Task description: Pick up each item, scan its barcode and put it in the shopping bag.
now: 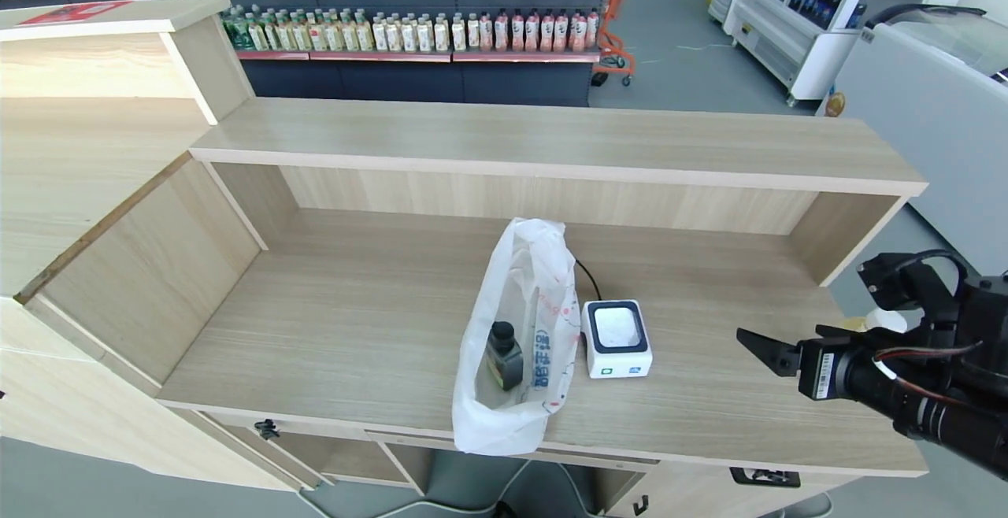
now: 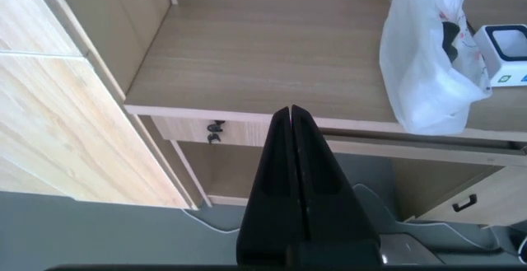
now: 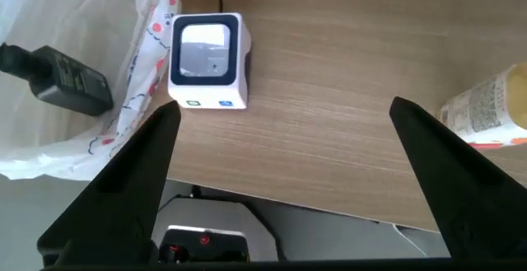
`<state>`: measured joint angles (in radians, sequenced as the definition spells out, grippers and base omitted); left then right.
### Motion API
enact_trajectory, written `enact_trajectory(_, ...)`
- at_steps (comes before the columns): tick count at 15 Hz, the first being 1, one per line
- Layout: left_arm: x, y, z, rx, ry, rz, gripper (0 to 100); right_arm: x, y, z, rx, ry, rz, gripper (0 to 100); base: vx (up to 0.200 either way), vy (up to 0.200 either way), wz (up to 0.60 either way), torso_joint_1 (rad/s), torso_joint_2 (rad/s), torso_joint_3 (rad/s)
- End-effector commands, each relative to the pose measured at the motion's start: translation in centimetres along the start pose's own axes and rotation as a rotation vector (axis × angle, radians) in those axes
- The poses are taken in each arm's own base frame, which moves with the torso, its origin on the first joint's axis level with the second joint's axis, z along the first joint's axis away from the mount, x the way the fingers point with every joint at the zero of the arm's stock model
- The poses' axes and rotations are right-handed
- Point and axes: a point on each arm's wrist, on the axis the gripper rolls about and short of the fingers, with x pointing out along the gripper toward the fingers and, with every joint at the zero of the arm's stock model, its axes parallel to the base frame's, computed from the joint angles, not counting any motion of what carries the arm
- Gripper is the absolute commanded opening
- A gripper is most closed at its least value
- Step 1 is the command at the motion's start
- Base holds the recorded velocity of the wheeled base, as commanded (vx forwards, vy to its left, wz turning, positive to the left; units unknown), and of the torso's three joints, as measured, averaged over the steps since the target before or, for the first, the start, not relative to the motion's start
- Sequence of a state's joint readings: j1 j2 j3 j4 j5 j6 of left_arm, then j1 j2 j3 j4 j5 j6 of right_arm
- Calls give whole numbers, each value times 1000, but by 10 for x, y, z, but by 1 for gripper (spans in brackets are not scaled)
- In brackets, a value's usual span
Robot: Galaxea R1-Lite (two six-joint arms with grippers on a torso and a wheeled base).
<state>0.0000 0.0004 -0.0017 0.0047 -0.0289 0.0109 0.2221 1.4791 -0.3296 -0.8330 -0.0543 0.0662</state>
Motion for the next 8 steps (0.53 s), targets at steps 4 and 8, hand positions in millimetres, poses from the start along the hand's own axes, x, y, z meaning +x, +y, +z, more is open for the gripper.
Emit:
enact_trajectory(4,0,0,0,0,0,0,0,-1,-4,-7,-15,27,-64,100,0,-200,0,5,2,6)
enact_trajectory(8,0,0,0,0,0,0,0,-2,-6,-15,-24,63,-86,100,0,-200,0,1,1,2)
